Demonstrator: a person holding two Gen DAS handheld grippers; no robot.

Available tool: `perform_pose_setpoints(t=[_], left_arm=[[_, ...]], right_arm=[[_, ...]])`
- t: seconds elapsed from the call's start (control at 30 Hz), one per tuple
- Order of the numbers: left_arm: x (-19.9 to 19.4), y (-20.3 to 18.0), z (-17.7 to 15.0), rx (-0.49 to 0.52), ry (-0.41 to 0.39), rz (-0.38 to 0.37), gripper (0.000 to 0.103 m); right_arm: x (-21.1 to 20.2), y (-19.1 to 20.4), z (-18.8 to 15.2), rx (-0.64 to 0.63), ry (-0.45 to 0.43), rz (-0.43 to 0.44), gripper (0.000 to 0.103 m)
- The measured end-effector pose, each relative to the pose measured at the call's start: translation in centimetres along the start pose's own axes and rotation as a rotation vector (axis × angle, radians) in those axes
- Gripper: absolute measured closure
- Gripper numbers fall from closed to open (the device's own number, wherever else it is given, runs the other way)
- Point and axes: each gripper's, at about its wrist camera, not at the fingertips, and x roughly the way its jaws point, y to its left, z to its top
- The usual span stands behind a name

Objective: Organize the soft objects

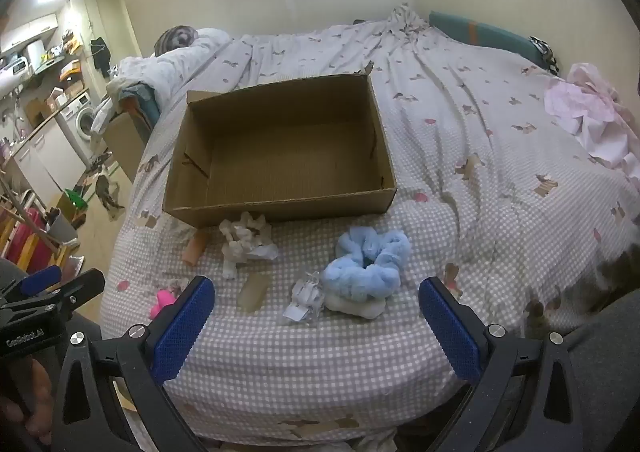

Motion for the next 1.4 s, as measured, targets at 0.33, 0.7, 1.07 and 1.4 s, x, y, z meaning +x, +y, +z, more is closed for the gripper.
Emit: perform_pose_setpoints(t=[0.33, 0.7, 1.07, 1.4], left_arm=[[0.02, 0.38, -0.01, 0.005, 0.02, 0.002, 0.0], [0.39, -0.18, -0.08, 0.008, 0.025, 0.015, 0.0], [0.34, -0.19, -0.12, 0.007, 0.023, 0.016, 0.0], [0.37, -0.26, -0.2, 0.012, 0.016, 0.021, 0.0]], right_arm=[[-0.13, 0.16, 0.01, 0.015, -0.003, 0.008, 0.0], [-0.18, 0.38, -0.01, -0.007, -0.008, 0.005, 0.0], [-0.16, 0.38, 0.01, -0.009, -0.009, 0.007, 0.0], [0.11, 0.39, -0.06, 0.001, 0.0, 0.01, 0.0]])
